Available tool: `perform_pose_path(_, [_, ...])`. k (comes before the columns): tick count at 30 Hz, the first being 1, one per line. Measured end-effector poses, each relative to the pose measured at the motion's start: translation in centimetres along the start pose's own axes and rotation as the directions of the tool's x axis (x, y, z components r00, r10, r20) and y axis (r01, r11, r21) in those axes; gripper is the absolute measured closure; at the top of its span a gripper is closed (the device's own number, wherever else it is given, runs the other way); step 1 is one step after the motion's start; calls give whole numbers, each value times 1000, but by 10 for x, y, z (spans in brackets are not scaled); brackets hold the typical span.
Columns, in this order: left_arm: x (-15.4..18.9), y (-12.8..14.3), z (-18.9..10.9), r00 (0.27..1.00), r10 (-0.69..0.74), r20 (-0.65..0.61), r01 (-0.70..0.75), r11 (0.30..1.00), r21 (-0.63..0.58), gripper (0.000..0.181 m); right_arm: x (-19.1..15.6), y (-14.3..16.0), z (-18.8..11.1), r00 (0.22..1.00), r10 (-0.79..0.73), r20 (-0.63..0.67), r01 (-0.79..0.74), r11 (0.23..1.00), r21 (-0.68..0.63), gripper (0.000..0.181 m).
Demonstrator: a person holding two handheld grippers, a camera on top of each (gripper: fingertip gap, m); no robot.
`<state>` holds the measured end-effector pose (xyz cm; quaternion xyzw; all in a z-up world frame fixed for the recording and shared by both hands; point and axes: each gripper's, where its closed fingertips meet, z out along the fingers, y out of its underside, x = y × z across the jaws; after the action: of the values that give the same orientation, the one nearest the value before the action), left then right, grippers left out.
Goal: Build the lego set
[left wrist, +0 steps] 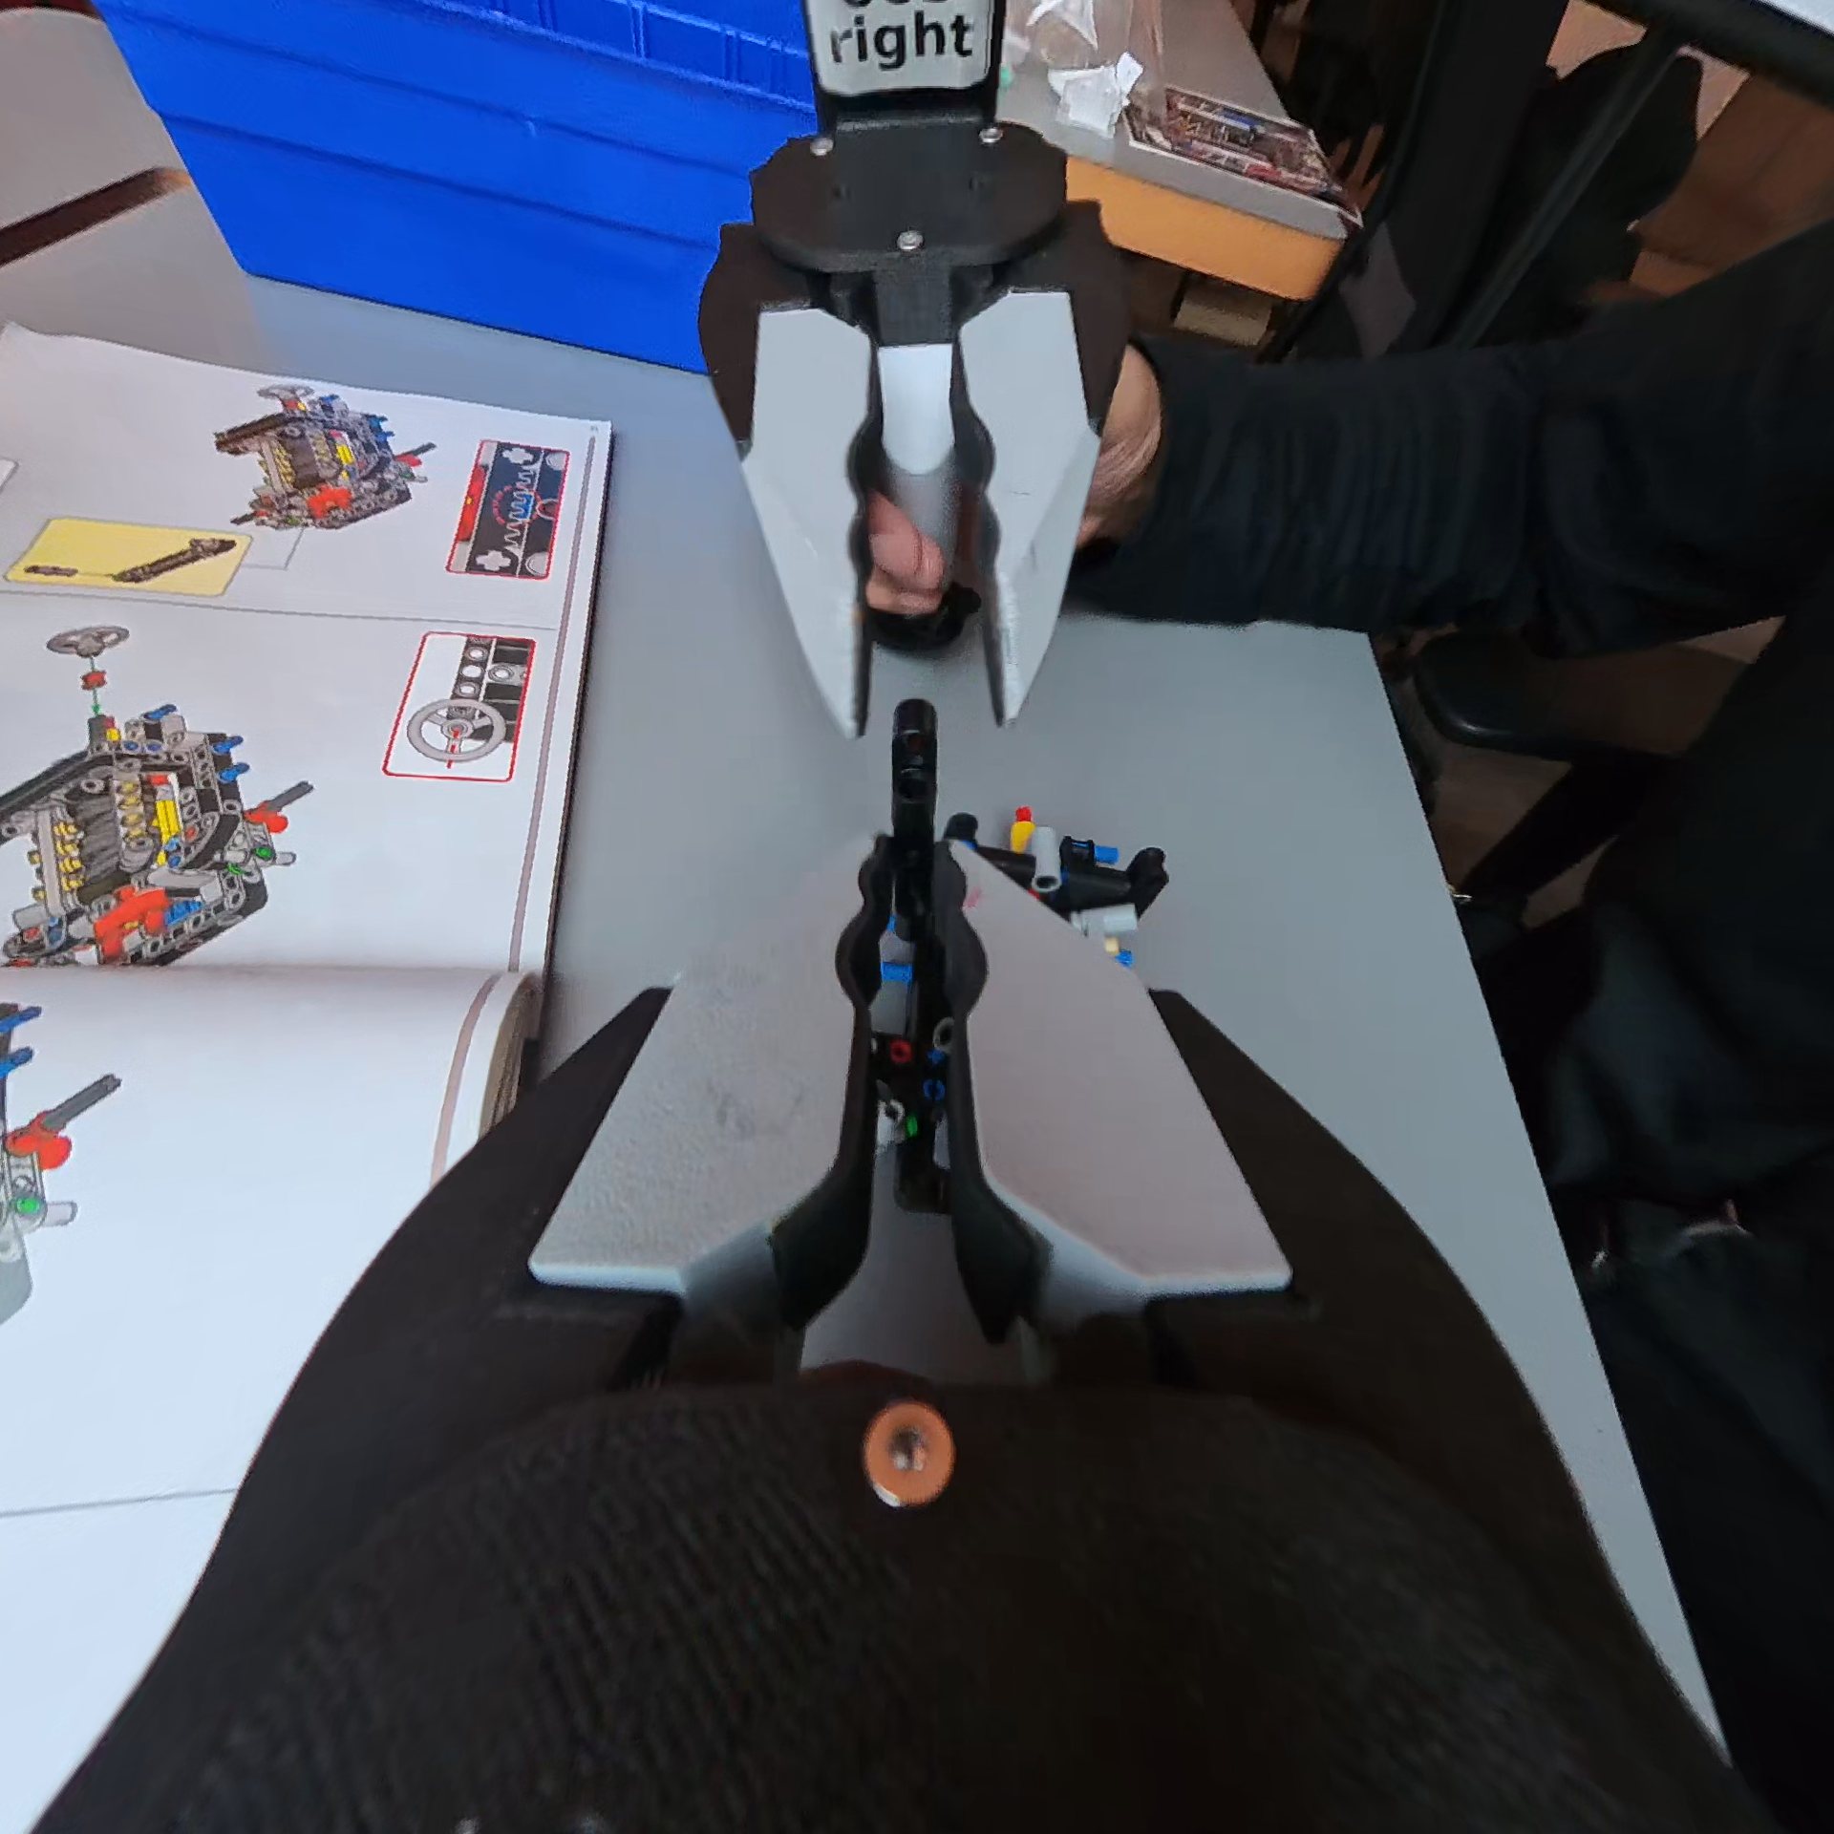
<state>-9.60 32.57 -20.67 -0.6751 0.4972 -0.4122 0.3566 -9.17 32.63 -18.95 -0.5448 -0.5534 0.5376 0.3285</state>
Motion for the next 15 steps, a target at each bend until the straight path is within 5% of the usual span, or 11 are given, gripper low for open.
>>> perform_pose_path(7, [11, -5, -4, 994, -79, -78, 87, 991, 98, 177, -9, 38, 9, 997, -70, -26, 62, 972, -228, 158])
perform_pose_path(15, [14, 0, 5, 998, -22, -59, 27, 995, 94, 176, -9, 40, 13, 998, -59, -31, 50, 971, -234, 174])
